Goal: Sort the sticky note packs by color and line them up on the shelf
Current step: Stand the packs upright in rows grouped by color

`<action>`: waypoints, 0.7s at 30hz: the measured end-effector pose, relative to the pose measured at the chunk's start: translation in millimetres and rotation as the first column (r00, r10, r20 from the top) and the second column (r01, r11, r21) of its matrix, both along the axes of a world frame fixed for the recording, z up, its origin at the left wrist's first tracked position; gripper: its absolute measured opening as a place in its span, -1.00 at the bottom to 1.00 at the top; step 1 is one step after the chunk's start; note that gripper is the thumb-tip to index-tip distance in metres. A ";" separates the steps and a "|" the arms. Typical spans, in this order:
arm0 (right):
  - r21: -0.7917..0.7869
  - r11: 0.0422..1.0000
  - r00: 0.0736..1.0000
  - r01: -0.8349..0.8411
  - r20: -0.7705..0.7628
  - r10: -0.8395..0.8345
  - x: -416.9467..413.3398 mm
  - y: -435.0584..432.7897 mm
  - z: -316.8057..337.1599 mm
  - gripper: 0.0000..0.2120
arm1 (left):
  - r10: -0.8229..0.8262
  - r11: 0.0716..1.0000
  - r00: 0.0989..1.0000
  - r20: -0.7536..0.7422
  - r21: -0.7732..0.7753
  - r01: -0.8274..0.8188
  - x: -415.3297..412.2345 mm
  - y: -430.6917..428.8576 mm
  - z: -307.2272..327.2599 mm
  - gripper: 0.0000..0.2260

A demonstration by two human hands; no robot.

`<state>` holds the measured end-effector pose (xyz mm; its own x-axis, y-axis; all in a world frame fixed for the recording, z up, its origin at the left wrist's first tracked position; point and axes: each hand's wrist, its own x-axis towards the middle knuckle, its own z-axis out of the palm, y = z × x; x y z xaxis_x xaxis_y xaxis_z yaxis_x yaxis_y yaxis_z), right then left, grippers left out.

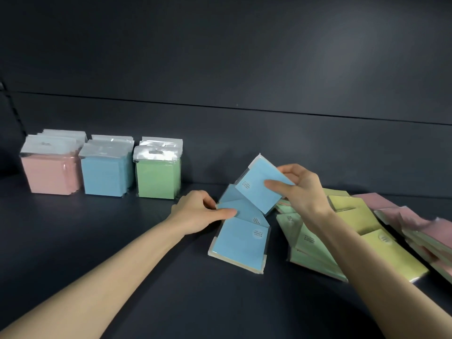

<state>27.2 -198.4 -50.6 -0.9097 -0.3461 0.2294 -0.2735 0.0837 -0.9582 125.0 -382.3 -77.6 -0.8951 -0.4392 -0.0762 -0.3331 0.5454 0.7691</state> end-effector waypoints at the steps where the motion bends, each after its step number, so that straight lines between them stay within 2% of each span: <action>1: -0.001 1.000 1.000 -0.008 0.002 0.008 0.5 -0.5 -0.8 -0.81 | -0.001 0.997 1.000 -0.024 0.071 0.003 0.7 0.0 0.5 -0.48; 5: -0.036 0.998 0.998 -0.053 0.017 0.054 3.6 -1.4 -0.9 -0.86 | -0.005 0.953 0.987 -0.158 0.297 0.053 4.2 7.2 6.1 -0.67; 10: -0.144 0.990 0.999 0.008 -0.033 -0.013 3.5 1.1 2.6 -0.88 | 0.122 0.849 0.940 -0.320 0.524 0.069 5.6 4.3 9.6 -0.71; 16: -0.261 0.958 0.991 0.120 -0.026 -0.131 3.0 0.4 5.8 -0.75 | 0.246 0.847 0.829 -0.501 0.527 0.067 7.1 -5.9 15.2 -0.92; 21: -0.174 0.985 1.000 0.003 -0.013 -0.006 7.2 -4.5 3.7 -0.85 | 0.178 0.856 0.816 -0.550 0.495 0.147 8.1 -0.9 16.0 -0.91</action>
<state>34.4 -202.9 -47.0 -0.9076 -0.2957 0.2979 -0.2865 -0.0824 -0.9545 133.1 -383.2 -61.6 -0.8374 -0.4989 0.2235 0.2384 0.0347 0.9706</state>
